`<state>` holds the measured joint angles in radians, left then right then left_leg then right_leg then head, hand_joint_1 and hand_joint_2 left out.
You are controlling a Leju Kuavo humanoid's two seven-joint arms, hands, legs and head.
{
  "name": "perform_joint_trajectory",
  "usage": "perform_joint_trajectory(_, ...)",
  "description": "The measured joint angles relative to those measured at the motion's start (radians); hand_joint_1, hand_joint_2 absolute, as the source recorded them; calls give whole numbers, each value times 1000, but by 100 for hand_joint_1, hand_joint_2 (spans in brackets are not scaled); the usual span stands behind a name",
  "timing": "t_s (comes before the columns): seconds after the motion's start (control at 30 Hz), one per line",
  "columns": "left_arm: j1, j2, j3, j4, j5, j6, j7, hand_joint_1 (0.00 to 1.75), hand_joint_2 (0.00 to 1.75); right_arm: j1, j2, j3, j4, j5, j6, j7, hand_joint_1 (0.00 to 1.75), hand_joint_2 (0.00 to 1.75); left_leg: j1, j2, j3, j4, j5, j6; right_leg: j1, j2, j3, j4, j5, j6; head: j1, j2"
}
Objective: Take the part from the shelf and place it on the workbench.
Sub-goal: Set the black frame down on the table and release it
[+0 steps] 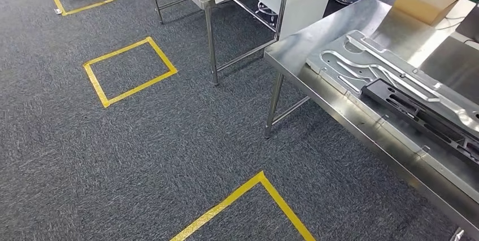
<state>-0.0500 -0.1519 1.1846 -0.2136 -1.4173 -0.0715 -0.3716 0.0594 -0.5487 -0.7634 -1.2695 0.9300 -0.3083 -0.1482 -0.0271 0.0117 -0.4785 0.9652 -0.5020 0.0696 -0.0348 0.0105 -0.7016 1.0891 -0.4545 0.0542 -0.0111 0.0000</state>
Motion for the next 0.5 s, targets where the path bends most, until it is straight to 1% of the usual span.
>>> perform_joint_trajectory(0.03,1,0,0,0,0,0,0,0,0,1,0,0,1,0,0,0,0,0,-1,2,-15,-1,13,5,2,-2,-12,55,-58,1,2,0)
perform_joint_trajectory(0.07,1,1,0,0,0,0,0,0,0,1,0,-1,1,0,0,0,0,0,-2,4,-31,0,26,6,2,-3,-22,119,-102,3,2,0)
perform_joint_trajectory(0.1,2,0,0,0,0,0,0,0,0,2,0,-1,2,0,1,0,0,0,-4,7,-47,2,37,6,3,-4,-24,174,-120,5,2,0)
perform_joint_trajectory(0.13,2,0,0,0,0,0,0,0,0,2,0,-1,3,0,1,0,0,0,-5,8,-65,5,48,6,3,-4,-16,204,-112,6,2,0)
perform_joint_trajectory(0.17,2,-1,0,0,0,0,0,0,0,2,0,-1,4,0,1,0,0,0,-6,10,-83,9,59,4,3,-5,9,202,-88,6,2,0)
perform_joint_trajectory(0.2,2,-2,0,0,0,0,0,0,0,2,0,-1,4,0,1,0,0,0,-6,11,-101,16,68,2,3,-6,53,163,-62,6,2,0)
perform_joint_trajectory(0.23,2,-2,0,0,0,0,0,0,0,2,-1,-1,3,0,1,0,0,0,-7,12,-116,25,75,-1,4,-9,112,95,-52,4,2,0)
perform_joint_trajectory(0.27,2,-3,0,0,0,0,0,0,0,1,-3,-1,2,0,1,0,0,0,-8,12,-128,35,80,-4,6,-12,174,16,-60,0,1,0)
perform_joint_trajectory(0.3,2,-3,1,0,0,0,0,0,0,1,-4,-2,2,0,0,0,0,0,-10,13,-136,43,85,-8,9,-16,220,-48,-76,-5,1,0)
perform_joint_trajectory(0.33,2,-4,1,0,0,0,0,0,0,0,-6,-2,1,0,0,0,0,0,-10,13,-140,49,90,-13,12,-18,246,-88,-91,-12,1,0)
perform_joint_trajectory(0.37,2,-4,1,0,0,0,0,0,0,0,-7,-2,0,0,0,0,0,0,-11,14,-142,51,97,-18,15,-19,252,-105,-95,-19,1,0)
perform_joint_trajectory(0.4,2,-4,0,0,0,0,0,0,0,1,-7,-3,1,0,0,0,0,0,-10,13,-144,52,102,-24,13,-21,246,-106,-89,-27,1,0)
perform_joint_trajectory(0.43,3,-4,0,0,0,0,0,0,0,0,-7,-3,1,1,0,-1,0,0,-8,10,-150,60,93,-31,12,-21,239,-108,-79,-35,1,0)
perform_joint_trajectory(0.47,3,-4,1,0,-1,0,0,0,0,-1,-7,-3,1,1,0,-2,0,0,-6,5,-160,81,66,-39,10,-23,229,-110,-67,-43,1,0)
perform_joint_trajectory(0.5,5,-3,1,0,-2,0,0,0,0,-1,-7,-3,1,2,0,-4,0,0,-2,0,-175,122,21,-47,8,-23,217,-111,-55,-49,1,0)
